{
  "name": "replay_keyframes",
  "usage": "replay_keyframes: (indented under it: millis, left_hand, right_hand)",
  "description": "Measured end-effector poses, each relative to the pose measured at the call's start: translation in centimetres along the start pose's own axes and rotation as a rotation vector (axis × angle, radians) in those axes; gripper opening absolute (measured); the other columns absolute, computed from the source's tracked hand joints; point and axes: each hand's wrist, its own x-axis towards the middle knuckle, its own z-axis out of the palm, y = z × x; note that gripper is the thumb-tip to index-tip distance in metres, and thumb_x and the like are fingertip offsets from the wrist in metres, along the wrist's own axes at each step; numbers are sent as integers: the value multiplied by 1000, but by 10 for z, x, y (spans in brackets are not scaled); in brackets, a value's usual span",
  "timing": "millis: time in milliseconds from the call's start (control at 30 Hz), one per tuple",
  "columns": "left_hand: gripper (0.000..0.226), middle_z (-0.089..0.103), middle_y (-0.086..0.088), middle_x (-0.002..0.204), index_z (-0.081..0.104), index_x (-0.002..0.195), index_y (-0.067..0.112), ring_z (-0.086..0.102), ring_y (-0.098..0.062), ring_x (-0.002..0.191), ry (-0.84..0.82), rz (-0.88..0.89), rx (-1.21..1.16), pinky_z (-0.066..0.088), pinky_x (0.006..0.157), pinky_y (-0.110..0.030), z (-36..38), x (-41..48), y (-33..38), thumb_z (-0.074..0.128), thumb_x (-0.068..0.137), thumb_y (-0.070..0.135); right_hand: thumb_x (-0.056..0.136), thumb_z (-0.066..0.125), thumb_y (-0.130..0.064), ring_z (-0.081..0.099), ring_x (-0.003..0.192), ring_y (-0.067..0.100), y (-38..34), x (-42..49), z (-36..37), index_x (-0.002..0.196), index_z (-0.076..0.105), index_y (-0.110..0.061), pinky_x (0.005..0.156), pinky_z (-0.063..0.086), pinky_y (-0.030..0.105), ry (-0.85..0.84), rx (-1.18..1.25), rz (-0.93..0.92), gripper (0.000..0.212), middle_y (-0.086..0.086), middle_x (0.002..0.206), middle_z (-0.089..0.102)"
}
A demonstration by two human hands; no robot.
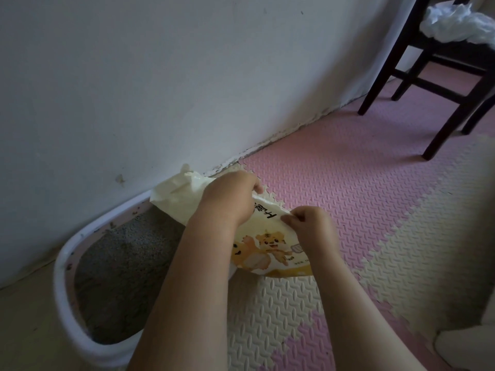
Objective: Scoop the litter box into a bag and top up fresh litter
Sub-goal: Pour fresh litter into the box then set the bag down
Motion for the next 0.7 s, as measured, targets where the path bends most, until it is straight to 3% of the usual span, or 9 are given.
replay_keyframes:
  millis: [67, 267, 400, 467, 600, 700]
  left_hand:
    - [43, 59, 7, 125, 60, 119, 32, 57, -15, 110, -26, 8, 14, 48, 91, -35, 3, 0, 1, 57, 88, 3]
    - [39, 64, 10, 114, 62, 118, 28, 58, -11, 104, -29, 25, -29, 48, 89, -31, 9, 1, -5, 73, 81, 18]
    - [13, 68, 7, 100, 71, 98, 26, 60, -12, 88, -17, 35, -4, 48, 72, -28, 21, 5, -5, 66, 86, 31]
    - [18, 68, 2, 87, 72, 89, 22, 61, -15, 79, 8, 37, 17, 50, 69, -31, 26, 6, -4, 60, 90, 37]
    - [20, 67, 5, 85, 71, 87, 24, 60, -15, 79, 55, 32, 0, 47, 67, -29, 30, 6, -6, 57, 91, 37]
    - [19, 67, 8, 90, 72, 90, 26, 60, -14, 83, 84, 5, -19, 44, 70, -28, 30, 8, -10, 56, 92, 36]
  right_hand:
    - [87, 65, -34, 47, 46, 11, -7, -1, 0, 68, 66, -19, 47, 38, 28, -13, -33, -36, 24, -3, 55, 58]
    - [87, 64, -35, 47, 42, 11, -17, -3, -3, 68, 65, -24, 46, 37, 27, -23, -64, -83, 22, -5, 52, 58]
    - [86, 64, -36, 47, 46, 13, -20, -4, 0, 69, 68, -21, 47, 38, 30, 0, -95, -115, 24, -3, 55, 59]
    - [86, 65, -38, 45, 45, 9, -17, -4, 2, 70, 68, -21, 46, 37, 28, -10, -99, -109, 23, -5, 54, 57]
    - [80, 72, -35, 62, 60, 7, -6, -2, 0, 81, 71, -23, 57, 54, 29, -89, 72, -52, 12, -9, 70, 67]
    - [74, 77, -31, 60, 77, 5, 13, 0, -4, 97, 68, -22, 63, 51, 25, -175, 82, 36, 26, -10, 90, 66]
